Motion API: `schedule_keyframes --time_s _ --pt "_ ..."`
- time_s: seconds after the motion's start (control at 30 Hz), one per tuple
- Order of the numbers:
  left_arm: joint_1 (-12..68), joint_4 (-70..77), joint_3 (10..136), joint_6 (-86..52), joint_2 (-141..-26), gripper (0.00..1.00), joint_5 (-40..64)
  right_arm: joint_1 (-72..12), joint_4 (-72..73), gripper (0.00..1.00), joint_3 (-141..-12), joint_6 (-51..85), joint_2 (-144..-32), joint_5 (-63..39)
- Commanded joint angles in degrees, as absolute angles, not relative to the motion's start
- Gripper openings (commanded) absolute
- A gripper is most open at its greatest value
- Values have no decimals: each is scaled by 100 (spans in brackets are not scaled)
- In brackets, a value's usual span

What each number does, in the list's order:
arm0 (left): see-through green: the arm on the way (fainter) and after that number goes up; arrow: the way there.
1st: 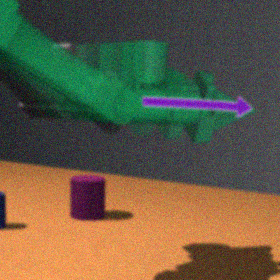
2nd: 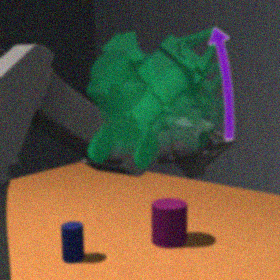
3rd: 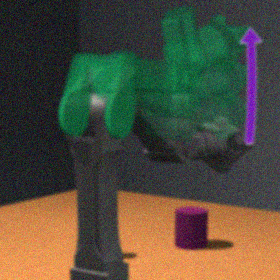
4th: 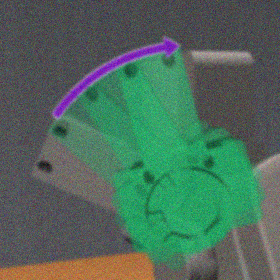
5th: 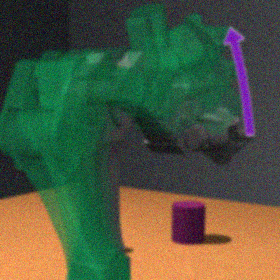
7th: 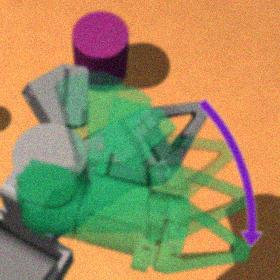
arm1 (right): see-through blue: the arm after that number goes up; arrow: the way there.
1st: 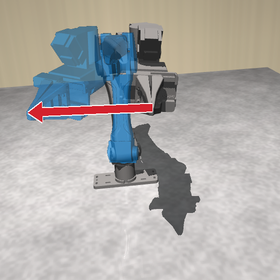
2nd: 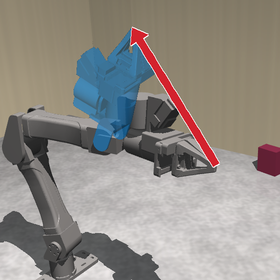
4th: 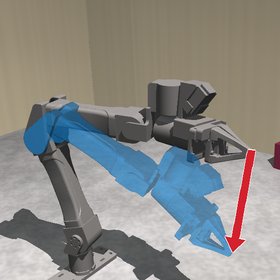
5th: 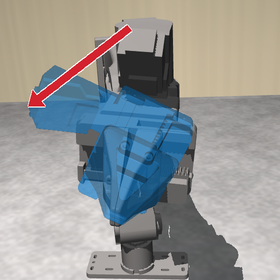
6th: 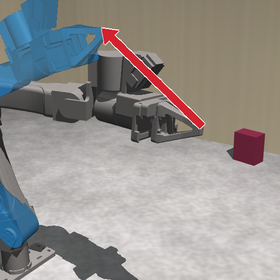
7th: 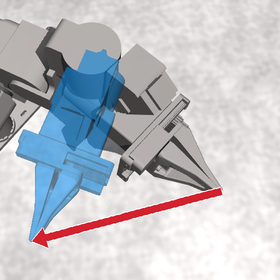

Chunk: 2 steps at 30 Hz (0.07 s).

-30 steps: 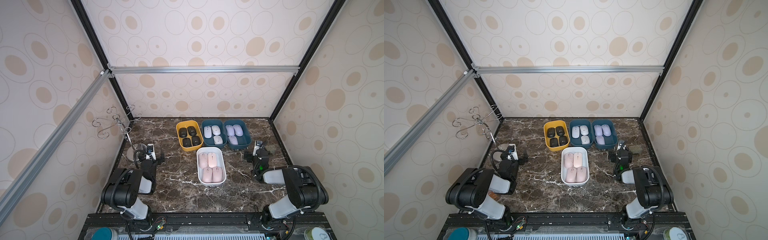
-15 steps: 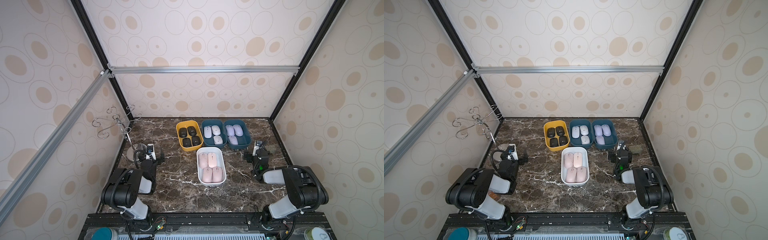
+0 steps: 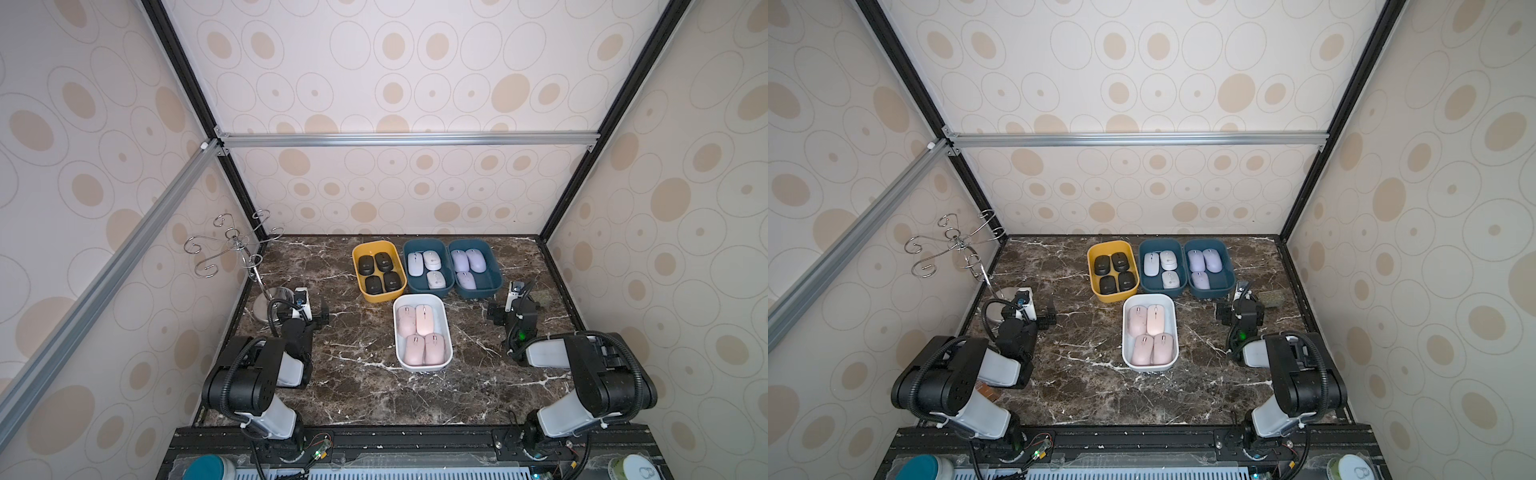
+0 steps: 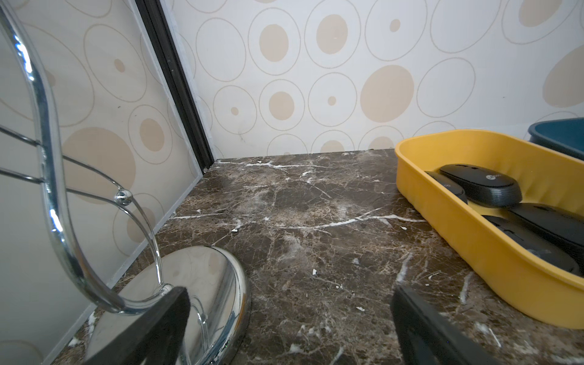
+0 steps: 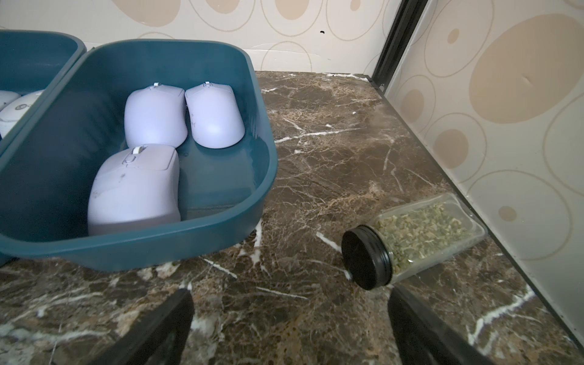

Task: Place the mice by color into the storage box
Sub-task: Reset both arms

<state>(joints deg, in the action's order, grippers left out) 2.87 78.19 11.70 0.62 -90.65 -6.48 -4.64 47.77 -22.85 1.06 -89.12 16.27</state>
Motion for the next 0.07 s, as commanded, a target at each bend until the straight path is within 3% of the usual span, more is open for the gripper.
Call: schedule_keyframes --time_s 0.0,0.03 --pt "212 7795 1287 -18 -9075 100 -571 -449 4781 98 -2319 131 -8829 1588" --pt "212 7804 1283 -18 -9070 100 -570 -450 4786 98 -2320 130 -8828 1593"
